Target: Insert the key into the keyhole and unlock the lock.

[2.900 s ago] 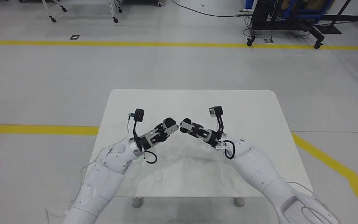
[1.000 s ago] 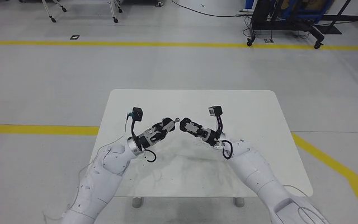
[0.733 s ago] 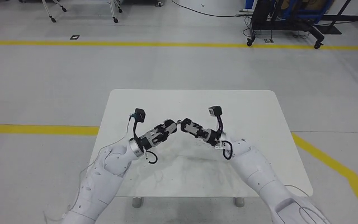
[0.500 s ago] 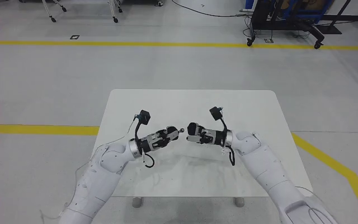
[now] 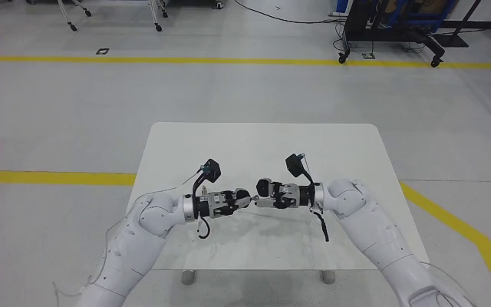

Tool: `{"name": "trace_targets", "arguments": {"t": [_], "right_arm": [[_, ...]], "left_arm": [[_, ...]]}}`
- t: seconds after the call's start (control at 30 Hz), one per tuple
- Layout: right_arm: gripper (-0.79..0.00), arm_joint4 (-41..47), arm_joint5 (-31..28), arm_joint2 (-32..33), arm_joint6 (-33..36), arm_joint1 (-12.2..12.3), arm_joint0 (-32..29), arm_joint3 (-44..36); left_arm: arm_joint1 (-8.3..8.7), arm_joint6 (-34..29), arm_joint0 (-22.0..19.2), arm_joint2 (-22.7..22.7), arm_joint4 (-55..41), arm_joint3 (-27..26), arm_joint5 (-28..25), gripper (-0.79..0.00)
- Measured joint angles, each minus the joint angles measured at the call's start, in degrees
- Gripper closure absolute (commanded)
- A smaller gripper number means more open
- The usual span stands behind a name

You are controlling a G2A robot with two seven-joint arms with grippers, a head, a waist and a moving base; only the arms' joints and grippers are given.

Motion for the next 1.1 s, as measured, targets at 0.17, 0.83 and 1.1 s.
{"name": "trace_targets", "arguments": {"t": [0.17, 0.83, 1.1], "right_arm": [[-0.074, 0.3, 0.0, -1.3, 0.0, 0.7, 0.8, 0.1], [0.0, 5.1, 0.0, -5.8, 0.0, 2.4, 2.7, 0.6], [0.0, 5.7, 0.0, -4.8, -1.2, 3.3, 2.5, 0.7]], "left_arm": [[0.16, 0.5, -0.2, 0.7, -0.4, 0.3, 0.0, 0.0], [0.85, 3.4, -0.6, 1.8, 0.4, 0.4, 0.3, -0.736], [1.06, 7.0, -0.8, 0.8, -2.3, 1.3, 0.8, -0.785]]}}
